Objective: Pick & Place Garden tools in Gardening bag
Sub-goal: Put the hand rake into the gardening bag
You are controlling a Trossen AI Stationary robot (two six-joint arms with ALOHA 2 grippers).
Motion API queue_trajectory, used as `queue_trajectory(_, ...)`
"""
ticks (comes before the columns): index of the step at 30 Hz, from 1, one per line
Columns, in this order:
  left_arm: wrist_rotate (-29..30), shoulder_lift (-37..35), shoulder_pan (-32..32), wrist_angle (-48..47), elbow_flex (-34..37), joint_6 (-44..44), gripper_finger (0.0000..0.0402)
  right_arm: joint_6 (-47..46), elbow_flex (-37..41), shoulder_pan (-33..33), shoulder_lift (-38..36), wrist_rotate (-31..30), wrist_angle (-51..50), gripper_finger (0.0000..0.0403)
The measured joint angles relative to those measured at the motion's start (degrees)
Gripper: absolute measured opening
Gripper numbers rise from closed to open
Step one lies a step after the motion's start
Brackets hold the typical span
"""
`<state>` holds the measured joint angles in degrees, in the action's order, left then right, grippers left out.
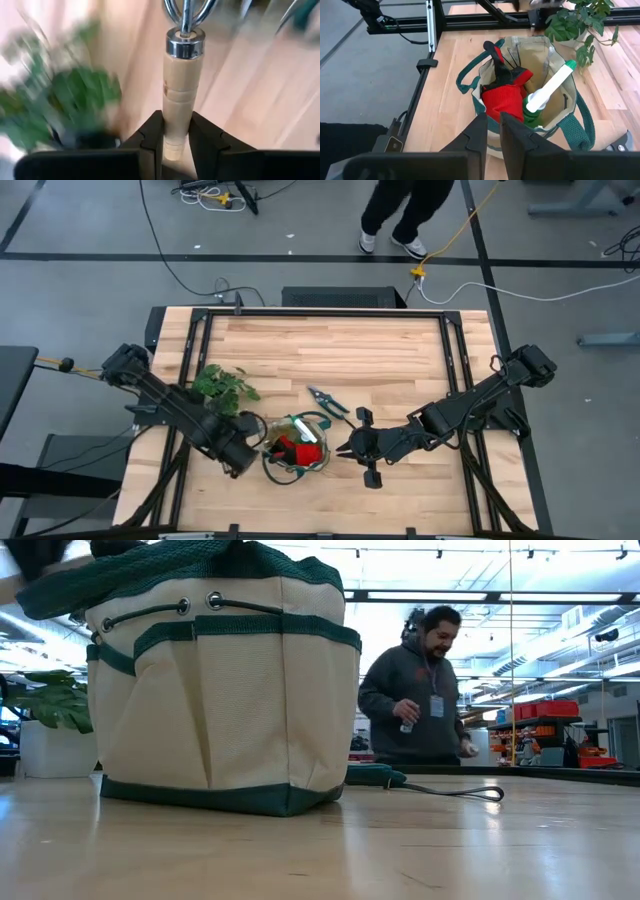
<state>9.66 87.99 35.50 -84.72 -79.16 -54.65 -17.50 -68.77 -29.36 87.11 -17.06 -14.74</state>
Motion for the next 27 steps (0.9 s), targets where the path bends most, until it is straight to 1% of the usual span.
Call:
queue_trajectory(3, 7.9, -0.02, 0.14, 2.64, -3.45, 1.8, 0.0074, 0.0, 0.0, 0.01, 0.0, 0.04, 0.02, 0.0049)
queue_trajectory(5, 12.61, -0.02, 0.14, 6.84, -4.79, 4.02, 0.0074, 0.0, 0.0, 0.02, 0.0, 0.08, 0.02, 0.0049)
queue_trajectory(9, 19.17, -0.02, 0.12, 14.94, -5.13, 8.96, 0.0074, 0.0, 0.0, 0.0, 0.0, 0.11, 0.02, 0.0049)
queue_trajectory(13, 21.62, 0.02, -0.08, 22.11, -2.76, 11.95, 0.0074, 0.0, 0.0, 0.01, 0.0, 0.13, 0.04, 0.0049)
queue_trajectory(17, 25.29, 0.02, 0.22, 24.62, -0.34, 11.29, 0.0074, 0.51, 0.0, 0.0, 0.0, 0.13, -0.01, 0.0049)
queue_trajectory(20, 28.07, 0.02, 0.47, 28.88, 1.76, 11.21, 0.0074, 1.22, 0.0, 0.0, 0.0, 0.13, 0.0, 0.0049)
queue_trajectory(25, 28.99, 0.02, 0.73, 38.41, 5.42, 12.38, 0.0074, 1.79, 0.0, 0.0, 0.0, 0.14, -0.02, 0.0049)
queue_trajectory(27, 29.34, 0.02, 0.77, 40.73, 7.12, 12.7, 0.0074, 1.97, 0.0, 0.0, 0.0, 0.15, -0.02, 0.0049)
